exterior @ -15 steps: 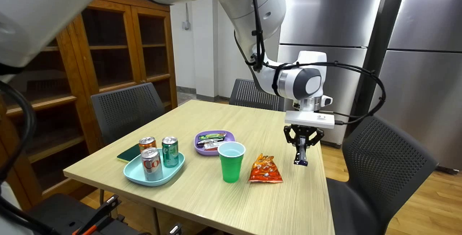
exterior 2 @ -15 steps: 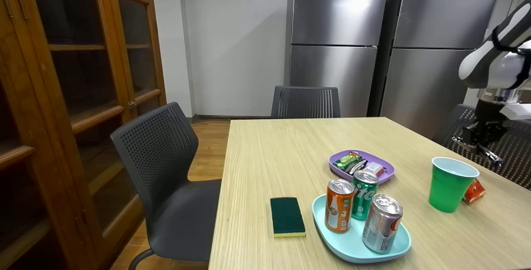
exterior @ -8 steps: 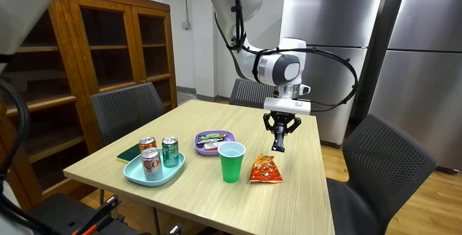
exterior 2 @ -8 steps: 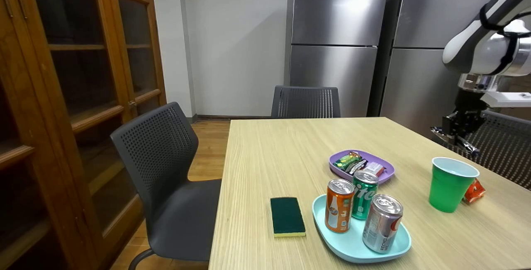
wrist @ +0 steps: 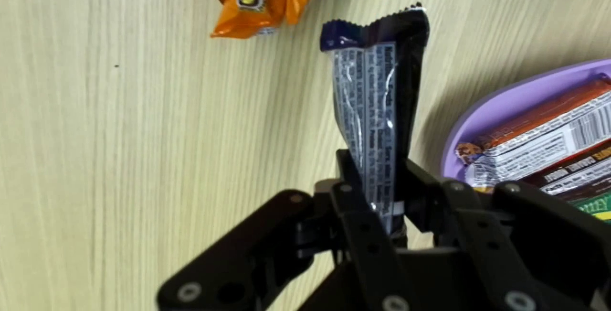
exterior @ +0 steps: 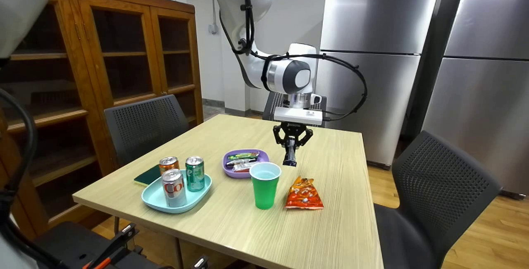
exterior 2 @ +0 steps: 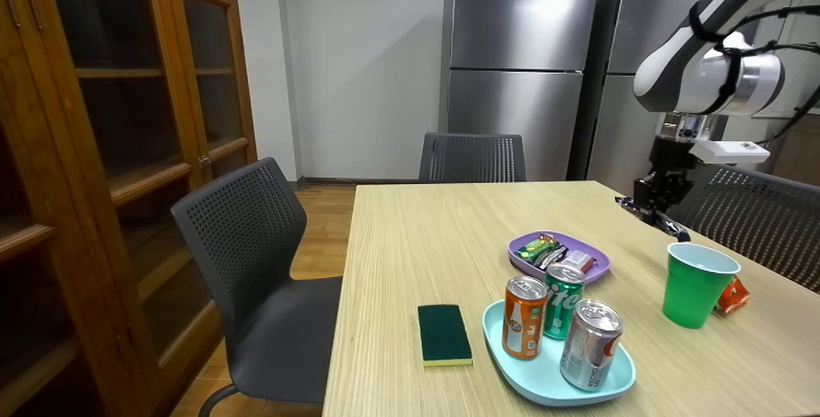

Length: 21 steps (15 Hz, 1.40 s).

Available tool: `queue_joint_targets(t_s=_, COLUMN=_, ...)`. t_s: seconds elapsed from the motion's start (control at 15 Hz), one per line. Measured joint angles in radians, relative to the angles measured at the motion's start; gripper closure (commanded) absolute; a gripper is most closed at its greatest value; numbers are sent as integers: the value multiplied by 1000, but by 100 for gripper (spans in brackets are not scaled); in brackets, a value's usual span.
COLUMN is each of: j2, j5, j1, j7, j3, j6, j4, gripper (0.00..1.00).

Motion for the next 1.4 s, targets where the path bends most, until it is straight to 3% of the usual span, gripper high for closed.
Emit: queue_joint_targets(t_s=1.4, j2=114, j5=-34, j1=141, j7=-75, j3=41, j6=-36, j4=78, gripper=94)
